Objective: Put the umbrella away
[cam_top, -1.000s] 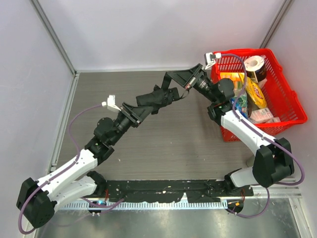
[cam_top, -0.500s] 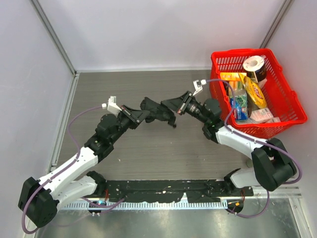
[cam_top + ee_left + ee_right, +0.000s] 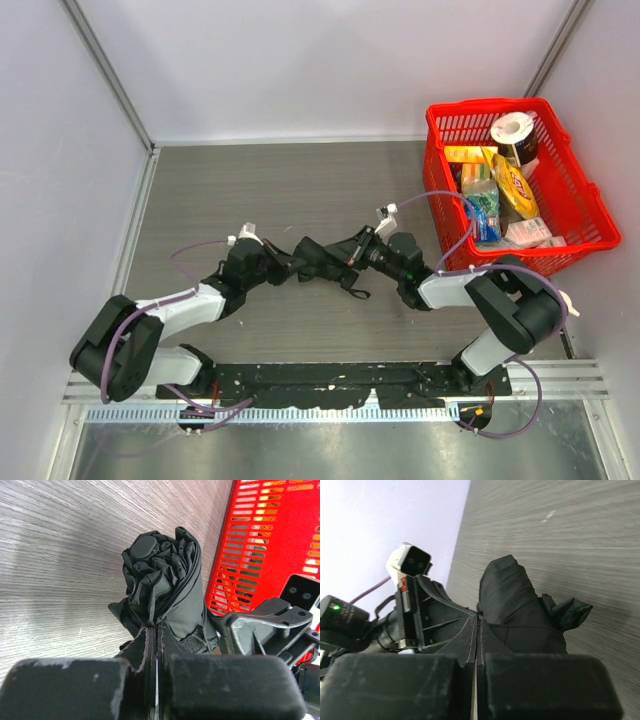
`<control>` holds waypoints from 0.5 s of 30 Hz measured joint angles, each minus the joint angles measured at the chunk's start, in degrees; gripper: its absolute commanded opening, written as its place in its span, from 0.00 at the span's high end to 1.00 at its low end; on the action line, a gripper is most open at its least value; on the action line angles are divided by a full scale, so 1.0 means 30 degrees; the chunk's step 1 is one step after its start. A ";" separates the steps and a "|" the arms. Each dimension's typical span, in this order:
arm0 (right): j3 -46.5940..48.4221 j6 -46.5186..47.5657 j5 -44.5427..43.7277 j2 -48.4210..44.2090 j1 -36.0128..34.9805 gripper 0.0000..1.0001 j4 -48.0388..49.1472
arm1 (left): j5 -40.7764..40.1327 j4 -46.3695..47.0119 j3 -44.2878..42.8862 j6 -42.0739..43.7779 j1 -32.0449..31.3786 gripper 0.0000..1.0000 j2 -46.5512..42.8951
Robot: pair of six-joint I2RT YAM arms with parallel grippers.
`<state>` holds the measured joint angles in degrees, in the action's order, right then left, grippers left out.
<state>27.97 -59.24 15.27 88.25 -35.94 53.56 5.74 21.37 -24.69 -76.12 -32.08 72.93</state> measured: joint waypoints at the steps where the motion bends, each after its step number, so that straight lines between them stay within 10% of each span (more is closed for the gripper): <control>1: -0.0160 0.0000 -0.0168 0.0321 -0.0066 1.00 0.0233 | 0.0036 0.0022 0.0022 0.0015 0.0007 1.00 0.0328; 15: -0.0845 0.1800 -0.1727 0.3395 -0.1727 0.99 0.2426 | 0.0408 0.3067 -0.0087 -0.0146 0.0204 1.00 0.4408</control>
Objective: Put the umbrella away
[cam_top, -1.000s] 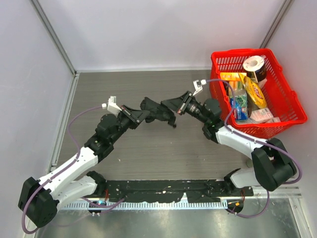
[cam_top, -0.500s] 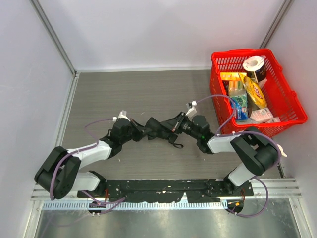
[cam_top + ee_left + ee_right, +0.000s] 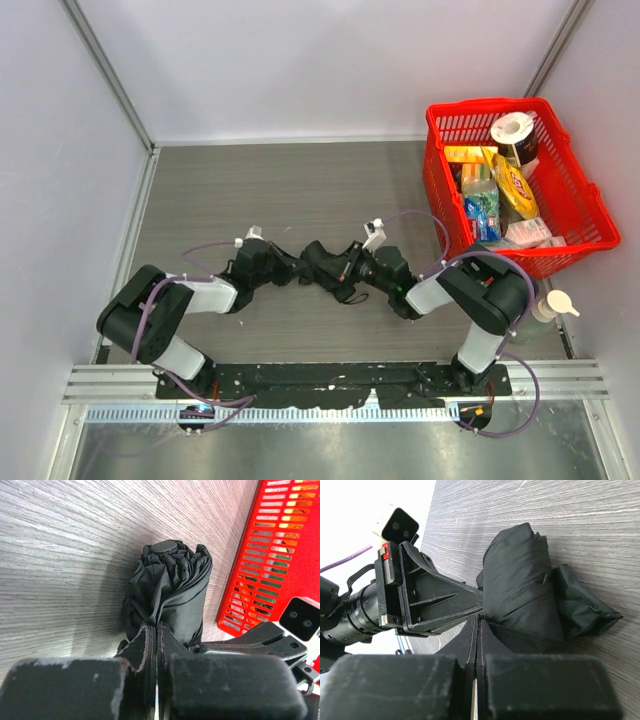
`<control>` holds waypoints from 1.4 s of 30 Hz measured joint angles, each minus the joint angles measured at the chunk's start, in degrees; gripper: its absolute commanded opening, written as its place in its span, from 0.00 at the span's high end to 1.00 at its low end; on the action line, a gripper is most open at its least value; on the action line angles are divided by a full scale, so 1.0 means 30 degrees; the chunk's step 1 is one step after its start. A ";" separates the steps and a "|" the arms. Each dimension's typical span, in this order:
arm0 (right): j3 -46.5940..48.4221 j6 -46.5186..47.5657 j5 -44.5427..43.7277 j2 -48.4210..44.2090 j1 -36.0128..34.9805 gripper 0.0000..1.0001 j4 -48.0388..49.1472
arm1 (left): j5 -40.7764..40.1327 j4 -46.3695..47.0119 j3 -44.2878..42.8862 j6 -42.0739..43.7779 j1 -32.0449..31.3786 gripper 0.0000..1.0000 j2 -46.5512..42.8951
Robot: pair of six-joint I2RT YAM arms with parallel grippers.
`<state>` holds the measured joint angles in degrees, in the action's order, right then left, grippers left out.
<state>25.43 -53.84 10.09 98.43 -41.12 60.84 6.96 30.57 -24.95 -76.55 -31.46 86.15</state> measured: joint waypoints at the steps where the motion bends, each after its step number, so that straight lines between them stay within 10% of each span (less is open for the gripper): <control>1: 0.0000 -0.0007 -0.0095 0.0211 -0.0138 0.99 0.0233 | 0.0066 0.0211 0.0000 0.0022 0.0007 1.00 0.0248; 12: -0.0984 -0.1406 -0.2390 0.2200 -0.0291 0.99 0.3672 | 0.0765 0.2776 0.0007 0.0168 0.0095 0.98 0.1763; 20: -0.1173 -0.1676 -0.3060 0.2382 -0.0270 1.00 0.3898 | 0.1166 0.4823 0.0408 0.0036 0.0117 0.44 0.2382; 24: -0.1406 -0.1989 -0.2900 0.3060 -0.0007 1.00 0.5064 | 0.1209 0.5399 0.0627 0.0073 0.0124 0.00 0.2382; 37: -0.1800 -0.2004 -0.1982 0.3213 0.0838 0.99 0.5785 | 0.1173 -0.1129 -0.3417 -0.1137 0.0058 0.03 0.3053; 42: -0.1938 -0.1989 -0.1348 0.3461 0.1239 0.99 0.6084 | -0.0488 -0.5683 -0.5931 0.0204 -0.0729 0.31 0.3235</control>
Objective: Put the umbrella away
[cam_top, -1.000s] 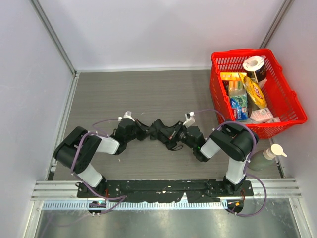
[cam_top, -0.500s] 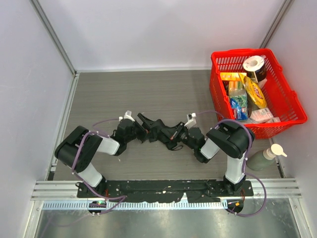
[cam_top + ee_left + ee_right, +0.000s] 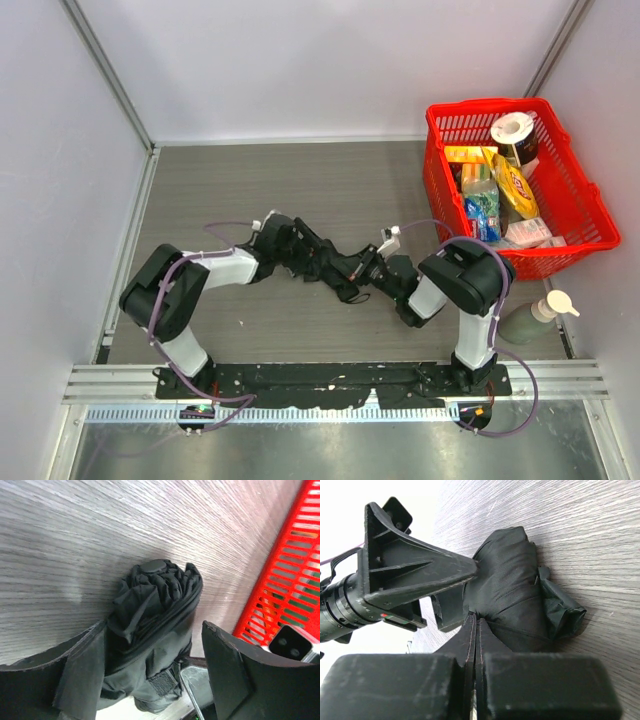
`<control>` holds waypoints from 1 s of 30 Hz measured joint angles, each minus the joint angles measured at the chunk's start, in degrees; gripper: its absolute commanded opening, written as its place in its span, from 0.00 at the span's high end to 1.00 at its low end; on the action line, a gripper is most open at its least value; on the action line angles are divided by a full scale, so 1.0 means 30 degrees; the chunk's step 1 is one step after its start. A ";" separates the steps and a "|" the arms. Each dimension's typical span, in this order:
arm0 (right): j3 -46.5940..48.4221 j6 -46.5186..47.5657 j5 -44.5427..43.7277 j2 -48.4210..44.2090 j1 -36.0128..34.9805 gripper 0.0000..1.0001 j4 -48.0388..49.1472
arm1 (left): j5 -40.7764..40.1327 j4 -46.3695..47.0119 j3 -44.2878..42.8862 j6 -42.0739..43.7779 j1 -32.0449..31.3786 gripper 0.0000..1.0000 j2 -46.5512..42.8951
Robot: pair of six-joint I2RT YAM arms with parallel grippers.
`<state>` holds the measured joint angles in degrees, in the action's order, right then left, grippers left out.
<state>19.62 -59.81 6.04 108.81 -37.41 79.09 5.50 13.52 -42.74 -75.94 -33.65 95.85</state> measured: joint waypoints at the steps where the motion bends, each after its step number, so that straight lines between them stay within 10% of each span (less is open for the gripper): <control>1: -0.0029 0.0051 0.0109 0.0036 0.0095 0.99 0.0080 | -0.0350 -0.0743 -0.0466 0.0372 -0.0131 0.32 0.0175; 6: -0.0240 0.0539 0.0641 0.0335 0.0605 1.00 0.0619 | -0.0605 -0.1559 -0.1749 0.2076 -0.0408 0.02 0.0998; 9: -0.0313 0.0474 0.1049 0.0721 0.0976 0.99 0.1071 | 0.0000 0.0211 -0.1341 0.2586 -0.0430 0.05 0.1078; 17: -0.0379 0.0401 0.1115 0.0801 0.1676 0.99 0.1137 | 0.1392 0.2943 -0.2149 0.3213 -0.0372 0.24 0.3162; 26: -0.0299 0.0911 0.0758 0.0605 0.1938 1.00 0.0845 | 0.1741 0.4036 -0.3104 0.3963 -0.0386 0.90 0.4932; 30: -0.0058 0.1253 0.0692 0.0000 0.1923 0.99 -0.0255 | 0.1625 0.4415 -0.3075 0.4160 -0.0510 1.00 0.4903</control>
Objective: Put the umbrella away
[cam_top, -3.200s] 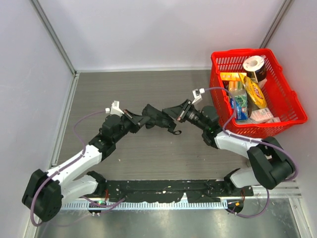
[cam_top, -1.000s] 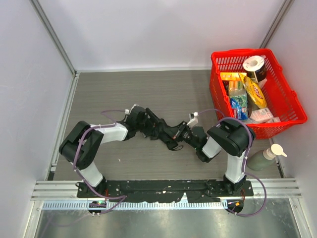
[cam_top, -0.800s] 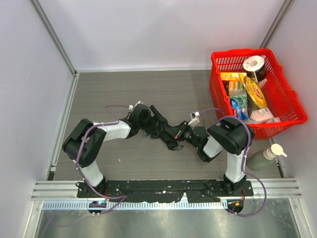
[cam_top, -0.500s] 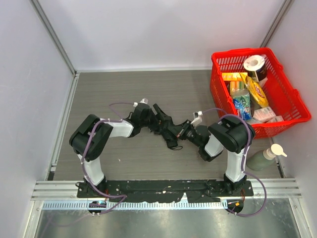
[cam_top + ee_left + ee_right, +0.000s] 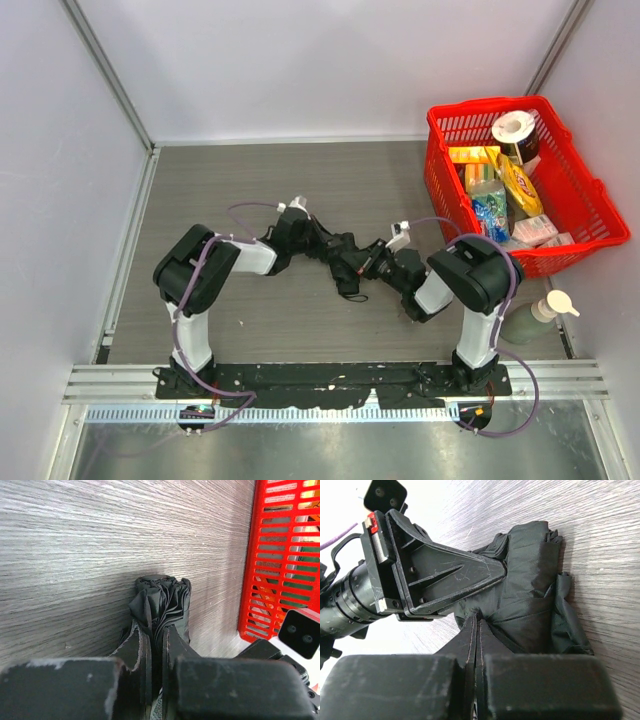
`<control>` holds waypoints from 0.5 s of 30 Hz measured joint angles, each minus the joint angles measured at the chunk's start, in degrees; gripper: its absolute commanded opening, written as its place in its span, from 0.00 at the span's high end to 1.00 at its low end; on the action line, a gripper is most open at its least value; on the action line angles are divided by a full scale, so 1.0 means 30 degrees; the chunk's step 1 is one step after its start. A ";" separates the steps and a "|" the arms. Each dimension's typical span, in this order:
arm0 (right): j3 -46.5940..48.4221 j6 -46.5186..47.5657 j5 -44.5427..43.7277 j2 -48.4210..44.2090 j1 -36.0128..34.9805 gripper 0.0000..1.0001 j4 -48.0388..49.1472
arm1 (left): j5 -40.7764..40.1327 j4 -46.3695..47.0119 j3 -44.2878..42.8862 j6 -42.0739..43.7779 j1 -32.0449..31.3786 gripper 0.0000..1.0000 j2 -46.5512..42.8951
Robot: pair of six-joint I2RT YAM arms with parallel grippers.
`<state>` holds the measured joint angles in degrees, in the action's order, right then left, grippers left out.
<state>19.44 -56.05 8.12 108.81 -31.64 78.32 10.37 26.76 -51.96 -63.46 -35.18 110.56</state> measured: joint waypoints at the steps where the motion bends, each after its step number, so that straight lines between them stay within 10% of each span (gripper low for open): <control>1: 0.0087 0.0087 -0.0029 -0.0255 -0.0036 0.99 -0.0495 | -0.0197 0.0087 0.0095 0.0073 -0.0058 1.00 -0.0073; 15: 0.1260 0.1778 -0.3104 -0.6543 -0.1545 0.99 -1.1264 | -0.6681 -0.2353 0.3228 -0.0051 -0.1661 1.00 -0.4306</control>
<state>23.22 -50.72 -1.19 89.19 -36.27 44.53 -9.67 19.70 -42.28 -63.61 -40.16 97.65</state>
